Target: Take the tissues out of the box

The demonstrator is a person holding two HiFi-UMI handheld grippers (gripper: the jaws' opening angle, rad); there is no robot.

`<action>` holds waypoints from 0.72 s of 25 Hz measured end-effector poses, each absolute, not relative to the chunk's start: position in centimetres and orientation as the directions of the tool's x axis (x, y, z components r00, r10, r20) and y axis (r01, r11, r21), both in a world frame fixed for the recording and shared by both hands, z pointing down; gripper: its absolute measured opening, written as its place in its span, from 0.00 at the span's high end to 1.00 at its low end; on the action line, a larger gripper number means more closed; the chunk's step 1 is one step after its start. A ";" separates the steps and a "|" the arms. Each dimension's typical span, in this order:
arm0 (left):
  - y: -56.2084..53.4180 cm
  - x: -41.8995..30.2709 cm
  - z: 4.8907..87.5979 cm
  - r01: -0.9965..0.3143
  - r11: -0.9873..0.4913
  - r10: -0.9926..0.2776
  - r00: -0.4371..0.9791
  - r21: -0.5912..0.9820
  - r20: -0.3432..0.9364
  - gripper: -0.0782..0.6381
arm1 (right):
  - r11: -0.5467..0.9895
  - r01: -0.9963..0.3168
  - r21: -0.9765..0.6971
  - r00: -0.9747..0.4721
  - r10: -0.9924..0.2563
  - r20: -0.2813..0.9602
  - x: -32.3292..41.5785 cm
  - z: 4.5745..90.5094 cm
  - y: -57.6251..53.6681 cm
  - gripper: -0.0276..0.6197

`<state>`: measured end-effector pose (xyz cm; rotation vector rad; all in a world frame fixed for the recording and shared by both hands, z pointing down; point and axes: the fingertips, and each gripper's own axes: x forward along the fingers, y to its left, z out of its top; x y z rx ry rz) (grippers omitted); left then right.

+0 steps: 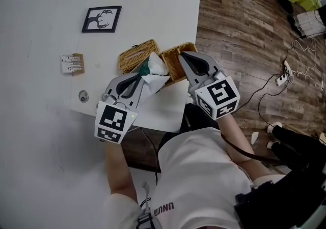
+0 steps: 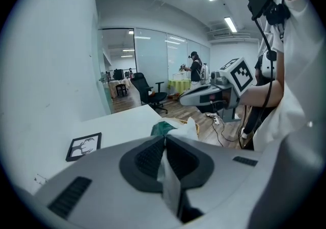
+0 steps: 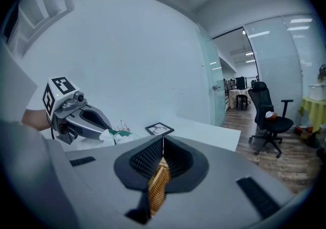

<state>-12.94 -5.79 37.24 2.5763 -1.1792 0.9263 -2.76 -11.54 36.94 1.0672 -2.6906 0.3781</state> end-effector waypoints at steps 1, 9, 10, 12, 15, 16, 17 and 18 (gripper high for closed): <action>-5.8 -13.1 36.9 -0.736 -0.667 -0.642 0.492 -0.112 0.588 0.86 | 0.703 -0.694 -0.154 -0.712 -0.638 0.295 -2.8 36.8 -11.5 0.93; -5.5 -14.3 34.8 -0.792 -0.595 -0.725 0.453 -0.140 0.519 0.86 | 0.707 -0.691 -0.149 -0.715 -0.639 0.284 -2.8 36.4 -11.4 0.93; -5.5 -14.5 34.6 -0.796 -0.588 -0.731 0.449 -0.141 0.513 0.86 | 0.707 -0.691 -0.149 -0.715 -0.639 0.283 -2.9 36.4 -11.4 0.93; -5.6 -14.7 34.3 -0.804 -0.577 -0.743 0.443 -0.144 0.501 0.86 | 0.708 -0.691 -0.148 -0.715 -0.639 0.283 -2.9 36.3 -11.4 0.93; -5.7 -14.9 33.7 -0.816 -0.560 -0.761 0.436 -0.147 0.479 0.86 | 0.708 -0.690 -0.148 -0.716 -0.639 0.281 -3.0 36.2 -11.4 0.93; -5.8 -15.0 33.4 -0.820 -0.554 -0.768 0.435 -0.145 0.471 0.86 | 0.708 -0.690 -0.148 -0.716 -0.639 0.280 -3.1 36.1 -11.4 0.93; -5.8 -15.1 33.2 -0.825 -0.547 -0.774 0.433 -0.144 0.462 0.86 | 0.709 -0.690 -0.148 -0.716 -0.639 0.280 -3.2 36.1 -11.4 0.93; -5.9 -15.2 33.0 -0.829 -0.540 -0.781 0.431 -0.142 0.452 0.86 | 0.709 -0.690 -0.147 -0.716 -0.640 0.279 -3.2 36.1 -11.4 0.93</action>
